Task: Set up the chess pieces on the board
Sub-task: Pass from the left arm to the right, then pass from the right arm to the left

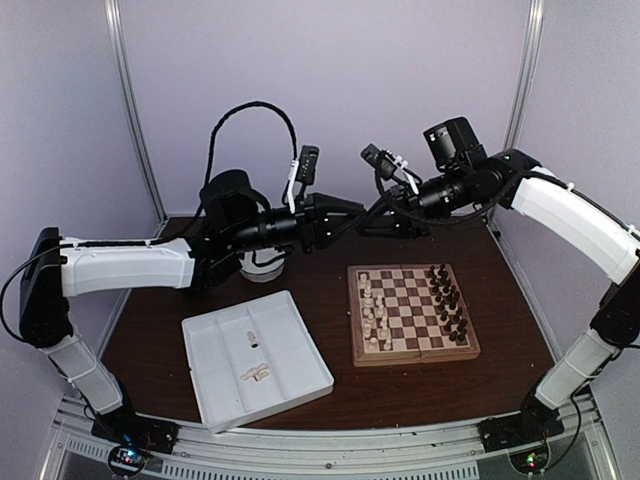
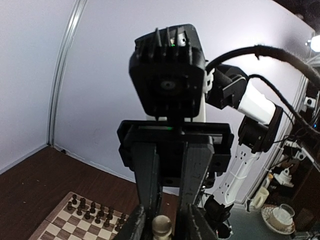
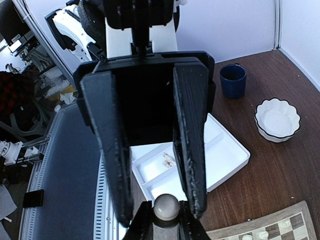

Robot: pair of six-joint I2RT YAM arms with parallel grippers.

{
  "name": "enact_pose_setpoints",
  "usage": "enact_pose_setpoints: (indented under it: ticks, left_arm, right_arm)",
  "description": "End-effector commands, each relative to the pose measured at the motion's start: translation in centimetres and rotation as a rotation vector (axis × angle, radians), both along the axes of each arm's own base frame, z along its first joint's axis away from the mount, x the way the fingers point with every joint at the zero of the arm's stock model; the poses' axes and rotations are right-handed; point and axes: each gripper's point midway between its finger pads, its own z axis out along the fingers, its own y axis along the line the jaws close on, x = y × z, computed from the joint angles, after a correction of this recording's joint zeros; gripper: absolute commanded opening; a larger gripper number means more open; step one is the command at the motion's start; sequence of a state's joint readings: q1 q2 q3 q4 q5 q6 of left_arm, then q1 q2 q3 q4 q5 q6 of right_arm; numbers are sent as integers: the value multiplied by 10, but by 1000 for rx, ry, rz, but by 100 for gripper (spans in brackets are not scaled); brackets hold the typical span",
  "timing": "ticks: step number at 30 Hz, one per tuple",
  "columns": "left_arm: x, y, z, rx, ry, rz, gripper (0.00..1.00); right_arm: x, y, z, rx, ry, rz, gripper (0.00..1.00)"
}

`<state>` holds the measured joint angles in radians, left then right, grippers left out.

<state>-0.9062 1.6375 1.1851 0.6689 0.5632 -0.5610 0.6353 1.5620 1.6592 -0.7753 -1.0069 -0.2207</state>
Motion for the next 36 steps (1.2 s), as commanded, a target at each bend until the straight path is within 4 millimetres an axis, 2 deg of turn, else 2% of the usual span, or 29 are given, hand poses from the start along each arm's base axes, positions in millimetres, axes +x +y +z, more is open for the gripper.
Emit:
enact_pose_setpoints:
  ticks: [1,4,5,6,8,14,18,27,36]
  left_arm:
    - [4,3,12,86,24,55,33]
    - [15,13,7,226,133,151,41]
    - [18,18,4,277,169,179,42]
    - [18,23,-11,371,232,200,42]
    - [14,28,-19,459,280,196,41]
    - [1,22,-44,582,433,113,38]
    - [0,13,-53,592,472,71,39]
    - [-3,-12,-49,525,501,-16,38]
    - [8,-21,-52,516,497,12,33]
  right_arm:
    - [6,-7,-19,-78,-65,-24,11]
    - [7,-17,-39,-154,-114,-36,10]
    - [7,-21,-47,-178,-125,-41,10]
    - [6,-23,-52,-195,-136,-45,10]
    - [6,-29,-59,-218,-161,-55,11]
    - [7,-35,-60,-241,-202,-76,11]
    - [9,-36,-58,-248,-212,-85,11]
    - [8,-35,-57,-244,-200,-81,12]
    - [6,-33,-57,-236,-188,-69,13]
